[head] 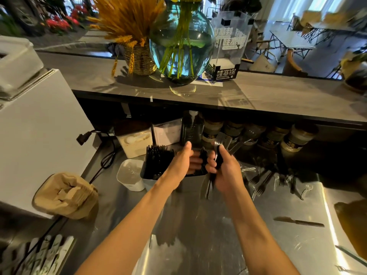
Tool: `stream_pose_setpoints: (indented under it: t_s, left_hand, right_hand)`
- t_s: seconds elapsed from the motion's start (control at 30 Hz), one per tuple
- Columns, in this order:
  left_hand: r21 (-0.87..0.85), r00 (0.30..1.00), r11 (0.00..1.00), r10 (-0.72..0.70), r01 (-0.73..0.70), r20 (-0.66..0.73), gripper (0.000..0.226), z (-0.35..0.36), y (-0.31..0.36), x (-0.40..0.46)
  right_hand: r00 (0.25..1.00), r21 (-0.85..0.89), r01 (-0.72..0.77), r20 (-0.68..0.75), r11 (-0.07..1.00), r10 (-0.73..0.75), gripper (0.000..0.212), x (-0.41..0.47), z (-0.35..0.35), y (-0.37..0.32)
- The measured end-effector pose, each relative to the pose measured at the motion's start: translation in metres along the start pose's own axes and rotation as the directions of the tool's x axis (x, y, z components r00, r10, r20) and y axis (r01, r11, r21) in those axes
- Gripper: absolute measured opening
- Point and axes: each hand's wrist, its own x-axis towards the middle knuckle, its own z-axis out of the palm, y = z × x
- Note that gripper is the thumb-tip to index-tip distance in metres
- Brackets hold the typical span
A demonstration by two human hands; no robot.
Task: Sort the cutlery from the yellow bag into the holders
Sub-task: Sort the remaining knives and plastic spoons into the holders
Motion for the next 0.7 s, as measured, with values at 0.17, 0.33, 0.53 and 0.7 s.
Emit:
stream_pose_setpoints:
  t_s: [0.17,0.33,0.53,0.7]
  left_hand:
    - [-0.042,0.935,0.972,-0.209,0.230,0.286,0.065,-0.005,0.003,-0.035]
    - [0.007,0.964,0.995,-0.095,0.096,0.247,0.032,-0.008,0.012,-0.057]
    - [0.043,0.992,0.996,0.078,-0.082,0.095,0.035,-0.031,0.020,-0.064]
    - [-0.016,0.982,0.982,0.190,-0.190,0.003,0.033,-0.056,0.029,-0.066]
  right_hand:
    - [0.996,0.120,0.039,-0.085,0.992,-0.029,0.015,0.000,0.016,0.002]
    - [0.990,0.070,0.063,-0.132,0.996,-0.053,0.028,0.005,0.033,0.008]
    - [0.999,-0.206,-0.010,0.039,0.978,0.019,0.041,-0.001,0.058,0.010]
    - [1.000,-0.358,0.011,0.007,0.934,-0.009,0.024,0.004,0.078,0.005]
